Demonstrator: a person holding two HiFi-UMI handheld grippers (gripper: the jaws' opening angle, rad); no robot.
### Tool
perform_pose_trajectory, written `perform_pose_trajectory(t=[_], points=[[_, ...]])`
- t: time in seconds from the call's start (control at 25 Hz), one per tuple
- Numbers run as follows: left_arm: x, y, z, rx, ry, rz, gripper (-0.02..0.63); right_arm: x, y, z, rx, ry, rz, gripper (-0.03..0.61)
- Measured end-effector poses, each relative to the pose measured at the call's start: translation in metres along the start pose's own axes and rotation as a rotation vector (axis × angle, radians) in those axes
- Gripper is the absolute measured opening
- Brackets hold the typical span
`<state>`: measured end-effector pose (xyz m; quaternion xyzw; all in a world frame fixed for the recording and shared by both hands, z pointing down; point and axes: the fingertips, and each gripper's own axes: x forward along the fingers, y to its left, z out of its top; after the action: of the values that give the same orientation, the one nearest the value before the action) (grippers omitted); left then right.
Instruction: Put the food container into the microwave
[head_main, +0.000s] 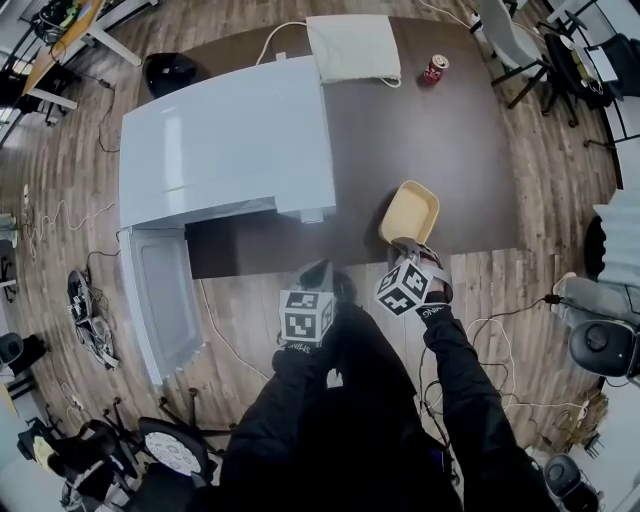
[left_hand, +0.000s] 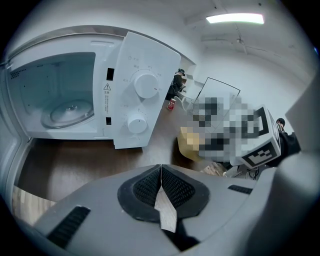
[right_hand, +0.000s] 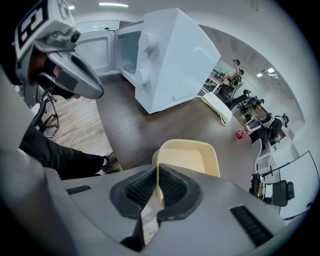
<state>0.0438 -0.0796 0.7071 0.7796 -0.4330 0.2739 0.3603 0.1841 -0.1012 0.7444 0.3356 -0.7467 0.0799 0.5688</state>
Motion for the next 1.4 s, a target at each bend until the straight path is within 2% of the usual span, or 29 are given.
perform_pose_trajectory(t=[0.24,0.56,1.04,1.4], points=[[-0.016,0.001,-0.002,-0.011,-0.029,0.016,0.034,-0.022,0.013,0.012,-0.032,-0.028,-0.021,0.032],[-0.041,0.013,-0.009,-0.044,-0.066,0.06,0.034,-0.052,0.048,0.037,-0.066,-0.083,0.005,0.032],[-0.069,0.042,-0.04,-0.151,-0.084,0.146,0.034,-0.072,0.126,0.064,-0.185,-0.138,0.122,0.032],[-0.099,0.083,-0.072,-0.263,-0.098,0.243,0.034,-0.08,0.189,0.097,-0.331,-0.206,0.236,0.032]])
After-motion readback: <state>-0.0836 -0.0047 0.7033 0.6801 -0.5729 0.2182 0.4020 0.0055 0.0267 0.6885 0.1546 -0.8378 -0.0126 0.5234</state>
